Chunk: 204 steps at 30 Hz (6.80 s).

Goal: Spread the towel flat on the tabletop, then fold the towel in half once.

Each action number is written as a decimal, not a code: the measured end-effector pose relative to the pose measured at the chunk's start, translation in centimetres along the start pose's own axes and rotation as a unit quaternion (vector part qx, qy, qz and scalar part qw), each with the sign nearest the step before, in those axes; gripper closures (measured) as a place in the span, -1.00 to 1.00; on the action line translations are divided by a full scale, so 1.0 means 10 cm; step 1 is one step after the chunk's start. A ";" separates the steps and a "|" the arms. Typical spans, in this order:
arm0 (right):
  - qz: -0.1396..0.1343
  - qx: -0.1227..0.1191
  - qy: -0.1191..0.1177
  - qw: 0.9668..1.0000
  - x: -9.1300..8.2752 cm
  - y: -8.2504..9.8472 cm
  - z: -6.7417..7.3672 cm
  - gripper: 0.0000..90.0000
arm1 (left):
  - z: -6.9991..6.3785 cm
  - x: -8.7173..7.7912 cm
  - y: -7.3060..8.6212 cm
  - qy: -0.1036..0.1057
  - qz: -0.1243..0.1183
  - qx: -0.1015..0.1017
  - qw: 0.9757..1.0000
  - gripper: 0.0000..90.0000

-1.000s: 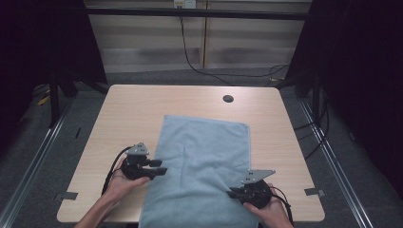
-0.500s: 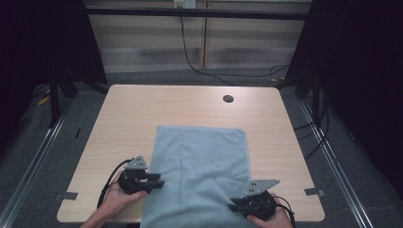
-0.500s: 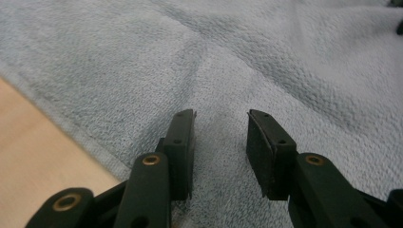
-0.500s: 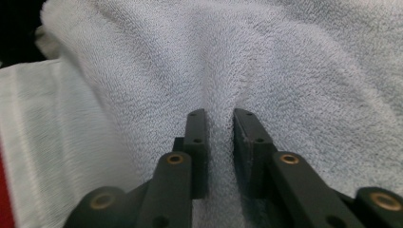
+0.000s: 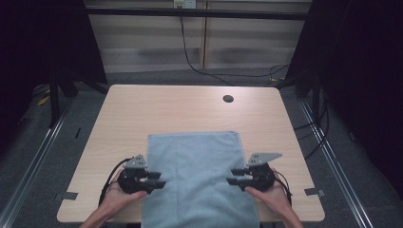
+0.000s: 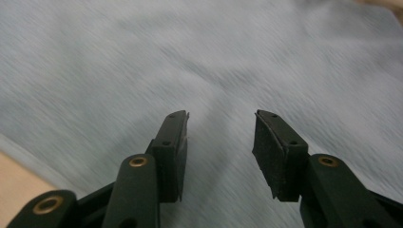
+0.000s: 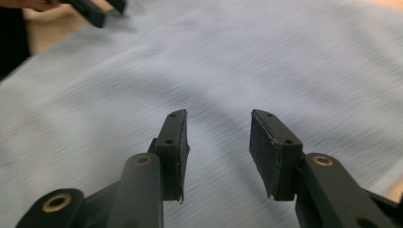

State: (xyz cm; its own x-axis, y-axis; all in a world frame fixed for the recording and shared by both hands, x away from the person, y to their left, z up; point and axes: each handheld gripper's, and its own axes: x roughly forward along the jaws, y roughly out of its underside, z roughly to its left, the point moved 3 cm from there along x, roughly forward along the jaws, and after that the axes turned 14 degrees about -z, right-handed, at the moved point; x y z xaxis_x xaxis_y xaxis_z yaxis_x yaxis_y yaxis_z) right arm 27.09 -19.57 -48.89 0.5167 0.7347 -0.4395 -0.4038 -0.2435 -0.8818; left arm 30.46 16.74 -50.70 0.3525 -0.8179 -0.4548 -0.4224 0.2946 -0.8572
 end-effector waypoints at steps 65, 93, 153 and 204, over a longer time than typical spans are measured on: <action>0.033 0.051 0.127 0.990 0.15 0.19 -0.49 0.88 | 0.71 0.55 -0.29 -0.105 -0.007 0.018 0.994 -0.06; -0.075 0.080 0.111 0.988 -0.10 -0.12 -0.59 0.91 | 0.65 0.17 -0.51 -0.003 -0.095 -0.030 0.995 0.89; -0.140 0.025 0.042 0.989 -0.70 -0.76 -0.04 0.92 | -0.09 -0.71 -0.82 0.022 -0.153 0.018 0.988 0.88; -0.003 0.066 0.146 0.987 0.75 -0.13 -0.87 0.93 | 1.24 0.27 -0.29 -0.116 -0.031 -0.091 0.989 0.89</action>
State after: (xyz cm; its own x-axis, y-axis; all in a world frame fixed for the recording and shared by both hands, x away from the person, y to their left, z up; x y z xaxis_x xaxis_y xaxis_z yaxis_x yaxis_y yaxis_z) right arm 38.08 -19.30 -52.49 0.7071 0.5171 -0.4823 -0.4855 -0.1408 -0.8628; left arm 42.99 19.86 -52.47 0.5561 -0.6899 -0.4635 -0.5294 0.1359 -0.8374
